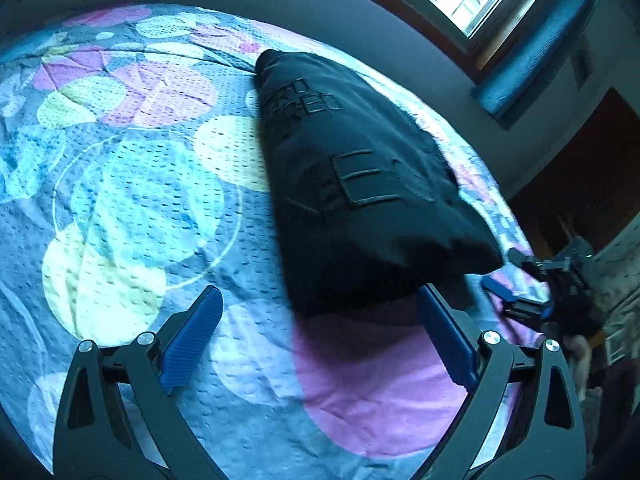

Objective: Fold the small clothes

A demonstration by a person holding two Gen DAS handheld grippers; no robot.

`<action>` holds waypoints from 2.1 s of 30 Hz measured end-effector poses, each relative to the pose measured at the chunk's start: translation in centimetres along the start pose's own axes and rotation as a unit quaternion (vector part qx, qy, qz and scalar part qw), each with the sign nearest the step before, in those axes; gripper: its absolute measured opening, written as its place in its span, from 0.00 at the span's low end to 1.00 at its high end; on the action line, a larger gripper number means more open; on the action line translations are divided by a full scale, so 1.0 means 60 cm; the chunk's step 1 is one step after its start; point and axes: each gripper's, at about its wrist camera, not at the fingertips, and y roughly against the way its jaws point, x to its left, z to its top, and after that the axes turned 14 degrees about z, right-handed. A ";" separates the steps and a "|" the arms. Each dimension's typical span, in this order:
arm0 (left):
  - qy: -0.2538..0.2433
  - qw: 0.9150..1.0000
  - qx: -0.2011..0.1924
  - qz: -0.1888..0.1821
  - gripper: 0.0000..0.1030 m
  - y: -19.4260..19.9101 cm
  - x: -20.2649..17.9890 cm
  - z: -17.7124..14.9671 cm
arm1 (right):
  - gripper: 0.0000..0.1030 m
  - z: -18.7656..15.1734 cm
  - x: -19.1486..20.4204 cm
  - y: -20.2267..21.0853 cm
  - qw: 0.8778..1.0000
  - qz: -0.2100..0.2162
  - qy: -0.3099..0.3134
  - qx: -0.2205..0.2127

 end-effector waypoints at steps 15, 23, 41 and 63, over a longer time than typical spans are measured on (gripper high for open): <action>0.047 0.988 0.068 -0.133 0.94 -0.099 0.005 0.065 | 0.73 0.068 -0.016 -0.062 0.998 0.054 -0.005 0.034; 0.049 0.988 0.067 -0.130 0.94 -0.110 -0.002 0.072 | 0.76 0.058 0.014 -0.107 0.994 0.052 0.048 0.078; -0.003 0.999 0.028 -0.031 0.71 -0.099 -0.027 0.065 | 0.37 0.047 0.002 -0.124 0.995 0.025 0.059 0.072; 0.048 0.992 0.046 -0.105 0.82 -0.067 0.017 0.082 | 0.70 0.062 0.023 -0.078 0.995 0.027 0.085 0.041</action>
